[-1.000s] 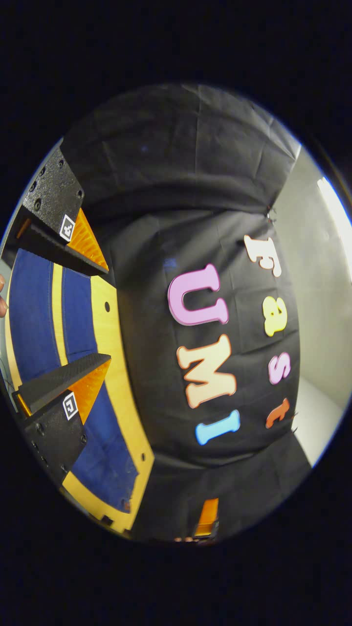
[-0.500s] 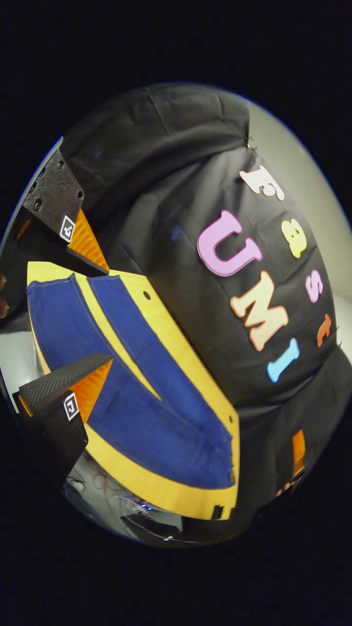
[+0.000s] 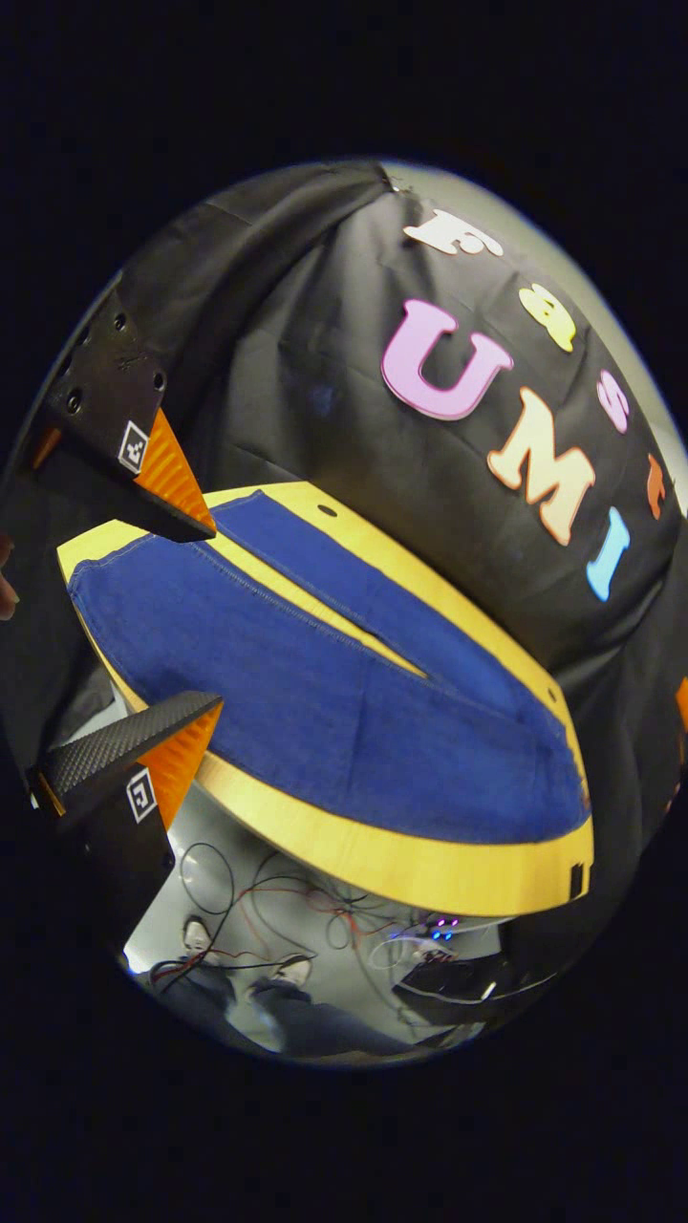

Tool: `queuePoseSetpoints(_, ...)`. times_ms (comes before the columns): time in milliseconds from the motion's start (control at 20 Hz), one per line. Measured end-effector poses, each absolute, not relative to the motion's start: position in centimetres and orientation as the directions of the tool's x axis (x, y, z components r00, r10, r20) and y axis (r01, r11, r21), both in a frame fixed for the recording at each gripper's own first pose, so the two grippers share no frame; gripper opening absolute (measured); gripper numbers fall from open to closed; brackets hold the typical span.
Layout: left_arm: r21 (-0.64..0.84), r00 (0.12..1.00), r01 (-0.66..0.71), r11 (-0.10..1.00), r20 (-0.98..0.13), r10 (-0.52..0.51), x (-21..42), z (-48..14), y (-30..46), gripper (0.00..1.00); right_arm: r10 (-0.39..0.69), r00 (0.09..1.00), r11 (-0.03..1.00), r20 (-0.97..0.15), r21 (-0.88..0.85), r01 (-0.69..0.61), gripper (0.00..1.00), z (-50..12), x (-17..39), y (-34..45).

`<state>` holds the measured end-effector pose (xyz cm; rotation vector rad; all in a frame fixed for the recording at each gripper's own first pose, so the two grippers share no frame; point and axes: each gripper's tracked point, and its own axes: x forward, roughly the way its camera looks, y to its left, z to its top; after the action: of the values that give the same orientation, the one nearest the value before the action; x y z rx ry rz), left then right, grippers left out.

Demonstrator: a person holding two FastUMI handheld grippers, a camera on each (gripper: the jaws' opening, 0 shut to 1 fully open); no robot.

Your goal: Grasp the waist and the cuffs of the jeans and fold them to make the two legs overlap; first hold the waist and fold one-third of the jeans toward the cuffs, then hold the cuffs and fold the remaining one-third in the same direction to finish folding.

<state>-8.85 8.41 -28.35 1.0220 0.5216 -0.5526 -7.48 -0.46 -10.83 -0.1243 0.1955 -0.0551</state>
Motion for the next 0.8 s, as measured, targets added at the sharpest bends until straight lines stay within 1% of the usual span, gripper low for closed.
queuePoseSetpoints(100,0.645,0.731,0.67,0.367,-0.66,-0.173,-9.1,-29.7,8.9,0.95,-0.078,0.979,0.989,-0.19,-0.142,0.051,0.99,-10.8,-7.7,-0.8)
queuePoseSetpoints(400,0.616,0.669,0.727,0.303,-0.735,-0.112,-9.5,-33.1,11.1,0.95,-0.116,0.973,0.984,-0.199,-0.158,0.085,0.98,-11.3,-8.7,-2.2)
queuePoseSetpoints(450,0.606,0.656,0.738,0.297,-0.747,-0.106,-9.5,-33.6,11.2,0.88,-0.122,0.972,0.983,-0.2,-0.157,0.091,0.99,-11.3,-8.8,-2.3)
queuePoseSetpoints(500,0.592,0.642,0.75,0.295,-0.759,-0.108,-9.6,-33.9,11.3,0.95,-0.127,0.971,0.983,-0.201,-0.159,0.096,0.98,-11.4,-8.8,-2.4)
queuePoseSetpoints(550,0.585,0.635,0.758,0.288,-0.763,-0.12,-9.6,-34.0,11.0,0.96,-0.133,0.971,0.981,-0.201,-0.163,0.101,0.99,-11.5,-9.0,-2.6)
queuePoseSetpoints(600,0.581,0.626,0.766,0.277,-0.771,-0.113,-9.8,-34.0,11.2,0.92,-0.138,0.97,0.98,-0.199,-0.167,0.106,0.99,-11.4,-9.2,-2.7)
queuePoseSetpoints(650,0.571,0.614,0.777,0.267,-0.78,-0.118,-9.7,-33.8,11.0,0.92,-0.141,0.969,0.98,-0.201,-0.167,0.108,0.98,-11.5,-9.2,-2.7)
queuePoseSetpoints(700,0.555,0.599,0.786,0.271,-0.793,-0.112,-9.8,-34.1,11.1,0.85,-0.143,0.969,0.98,-0.203,-0.167,0.11,0.98,-11.5,-9.3,-2.6)
queuePoseSetpoints(750,0.554,0.598,0.786,0.274,-0.794,-0.111,-9.8,-34.2,11.1,0.94,-0.15,0.969,0.978,-0.198,-0.171,0.117,0.98,-11.4,-9.3,-2.8)
queuePoseSetpoints(800,0.558,0.597,0.788,0.26,-0.795,-0.107,-9.7,-34.1,10.9,0.94,-0.156,0.968,0.977,-0.198,-0.173,0.122,0.99,-11.2,-9.5,-2.9)
